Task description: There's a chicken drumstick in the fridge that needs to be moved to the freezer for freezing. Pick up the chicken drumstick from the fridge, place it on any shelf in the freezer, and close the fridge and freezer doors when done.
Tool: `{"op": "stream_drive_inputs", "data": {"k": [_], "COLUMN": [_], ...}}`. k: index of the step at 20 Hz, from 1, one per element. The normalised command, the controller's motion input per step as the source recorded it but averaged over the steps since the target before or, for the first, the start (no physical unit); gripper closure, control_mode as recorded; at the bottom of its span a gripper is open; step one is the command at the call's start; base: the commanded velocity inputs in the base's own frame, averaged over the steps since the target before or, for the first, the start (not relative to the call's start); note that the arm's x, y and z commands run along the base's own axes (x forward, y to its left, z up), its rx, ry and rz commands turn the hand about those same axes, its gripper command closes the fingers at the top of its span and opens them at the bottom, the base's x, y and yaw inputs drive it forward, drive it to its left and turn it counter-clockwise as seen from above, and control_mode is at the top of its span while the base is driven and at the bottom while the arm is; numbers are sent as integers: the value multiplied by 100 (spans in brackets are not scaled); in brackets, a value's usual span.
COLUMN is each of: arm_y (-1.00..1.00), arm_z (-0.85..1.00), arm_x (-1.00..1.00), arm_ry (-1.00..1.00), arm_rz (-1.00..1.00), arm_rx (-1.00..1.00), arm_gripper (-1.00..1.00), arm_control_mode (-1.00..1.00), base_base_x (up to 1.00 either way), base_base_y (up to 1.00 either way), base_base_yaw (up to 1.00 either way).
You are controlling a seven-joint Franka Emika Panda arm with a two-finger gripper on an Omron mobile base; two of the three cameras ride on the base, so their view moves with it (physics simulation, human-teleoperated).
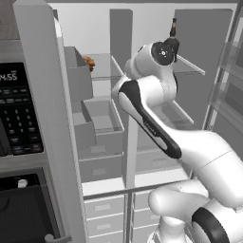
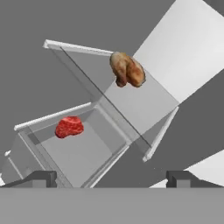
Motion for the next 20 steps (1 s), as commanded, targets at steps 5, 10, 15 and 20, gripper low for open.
{"op": "stream_drive_inputs", "data": {"k": [5,10,15,20], "arm_y": [-62,-42,-37,-10], "arm_z": [0,-6,0,-5], "arm_x": [-100,-91,-65,-18], "arm_ry": [0,0,6,8], "arm_rz": [-27,-42,-19,6], "arm_rx": [21,25,36,24], "arm_gripper": [-100,-100,-100,-100], "arm_control_mode": [-100,-100,-100,-100], "base_base_x": [0,0,0,0], "base_base_y": [0,0,0,0], "base_base_yaw": [0,0,0,0]}}
